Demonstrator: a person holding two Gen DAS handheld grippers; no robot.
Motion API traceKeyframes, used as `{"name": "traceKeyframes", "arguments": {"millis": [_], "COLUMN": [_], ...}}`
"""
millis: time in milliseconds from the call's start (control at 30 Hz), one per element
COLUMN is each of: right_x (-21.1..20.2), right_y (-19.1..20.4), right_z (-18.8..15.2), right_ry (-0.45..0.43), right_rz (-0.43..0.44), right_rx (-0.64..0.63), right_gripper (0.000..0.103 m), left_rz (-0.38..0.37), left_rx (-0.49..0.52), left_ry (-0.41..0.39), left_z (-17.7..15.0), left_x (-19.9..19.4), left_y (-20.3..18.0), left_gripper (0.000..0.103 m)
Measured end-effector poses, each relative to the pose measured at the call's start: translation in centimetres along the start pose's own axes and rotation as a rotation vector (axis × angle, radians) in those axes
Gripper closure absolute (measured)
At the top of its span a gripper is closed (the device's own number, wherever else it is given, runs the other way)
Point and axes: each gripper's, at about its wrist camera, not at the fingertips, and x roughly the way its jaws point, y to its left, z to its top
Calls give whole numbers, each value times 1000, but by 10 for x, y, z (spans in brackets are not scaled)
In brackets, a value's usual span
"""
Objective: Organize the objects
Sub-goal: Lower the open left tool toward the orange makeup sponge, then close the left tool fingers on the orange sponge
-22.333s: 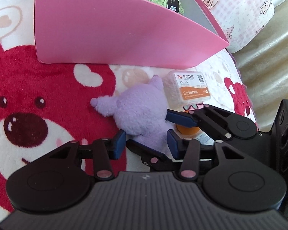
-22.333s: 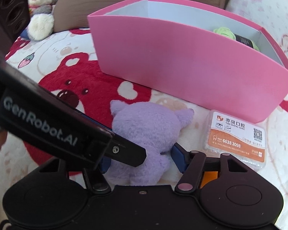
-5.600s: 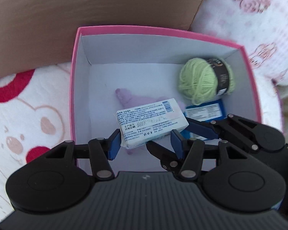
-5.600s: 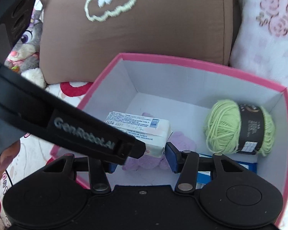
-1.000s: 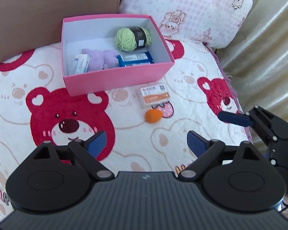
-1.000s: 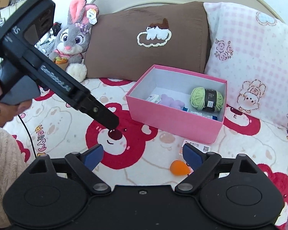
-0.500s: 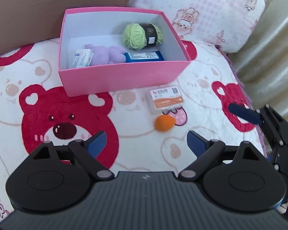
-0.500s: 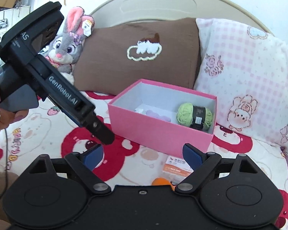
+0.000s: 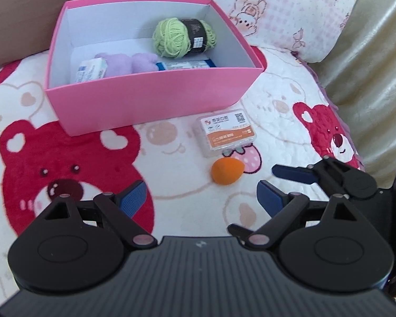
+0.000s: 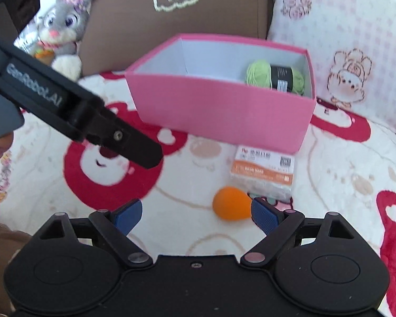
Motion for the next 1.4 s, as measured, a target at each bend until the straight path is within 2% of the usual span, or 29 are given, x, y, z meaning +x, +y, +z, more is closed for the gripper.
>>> {"name": "traceKeyframes", "arguments": {"millis": [100,167,267,400,633,767,900,1000,1067,1100,1267,1400], "right_x": [9,14,24,35,44,50,58,66,72,72,73,73], "right_y": [1,-2,-10,-24,-30,-30,-34,-40,-46,-46,-39,-41], "right_z": [-3,-6,-10,-18,-27,-28,-27,-30,-35,-37,-43,-35], "right_ry": [23,24,25,20,-11,-15,-25,-29,-26,-40,-58,-29], "right_rz": [-16,-37,-64,-84,-73,-54,-45,-38,-34,-35,-55,-51], "right_rx": [-12,-8,20,53,69,77,92,130,168,175,139,157], "right_gripper": [11,11,11,11,11,11,11,11,11,11,10,10], "left_rz": [2,-3,-40,-52,-119,-117,-128,-147,-161,-164,-167,-179], "left_rx": [32,39,16,-5,-47,-55,-56,-54,-63,-71,-76,-64], "left_ry": [-23,-9,-8,-15,-16,-8,-34,-78,-78,-71,-90,-103], "left_z": [-3,-3,-3,-6,-14,-17,-18,-15,-16,-16,-20,-23], "left_x": [10,20,33,50,76,88,95,98,103,105,108,106], "left_y": [-3,-4,0,6,16,17,16,14,14,14,14,12], "left_gripper": [12,12,12,13,14,16,16,22,24,29,41,51]}}
